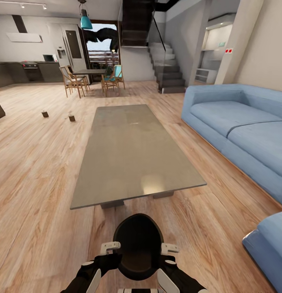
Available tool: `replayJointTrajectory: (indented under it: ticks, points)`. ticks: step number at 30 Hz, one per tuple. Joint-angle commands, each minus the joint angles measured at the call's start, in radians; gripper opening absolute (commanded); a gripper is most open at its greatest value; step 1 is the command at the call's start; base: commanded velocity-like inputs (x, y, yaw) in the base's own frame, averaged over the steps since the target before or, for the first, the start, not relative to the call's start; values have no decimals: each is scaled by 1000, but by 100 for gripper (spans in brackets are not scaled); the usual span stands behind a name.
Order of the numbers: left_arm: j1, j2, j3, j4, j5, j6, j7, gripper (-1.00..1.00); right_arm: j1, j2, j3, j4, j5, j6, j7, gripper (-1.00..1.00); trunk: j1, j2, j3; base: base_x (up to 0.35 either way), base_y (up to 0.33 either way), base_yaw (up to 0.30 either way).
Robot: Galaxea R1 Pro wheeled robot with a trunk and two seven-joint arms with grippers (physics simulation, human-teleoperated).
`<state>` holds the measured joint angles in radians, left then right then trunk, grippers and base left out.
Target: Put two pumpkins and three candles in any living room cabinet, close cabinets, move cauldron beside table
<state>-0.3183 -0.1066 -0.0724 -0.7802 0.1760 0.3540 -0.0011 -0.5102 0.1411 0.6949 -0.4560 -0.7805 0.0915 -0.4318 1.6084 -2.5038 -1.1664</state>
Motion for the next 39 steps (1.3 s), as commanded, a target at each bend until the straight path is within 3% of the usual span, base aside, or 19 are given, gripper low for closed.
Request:
replayJointTrajectory:
  ticks: [1,6,32,33,39]
  points:
    - [-1,-1,-9,-3,27,5,-2,-100,-1,2,43,-1,-28,4,-8,-100,0,0,-1,0,0,0]
    - [-1,-1,-9,-2,27,5,-2,-100,-1,2,43,-1,-28,5,-8,-100,2,-2,-20,0,0,0]
    - [-1,-1,-9,-3,27,5,-2,-100,-1,2,43,-1,-28,4,-8,-100,2,-2,-20,0,0,0]
    - [-1,-1,-9,-3,27,5,-2,100,-1,2,43,-1,-28,4,-8,100,2,-2,-20,0,0,0]
    - [-1,-1,-9,-4,28,5,-2,100,-1,2,43,-1,-28,4,-8,100,2,-2,-20,0,0,0]
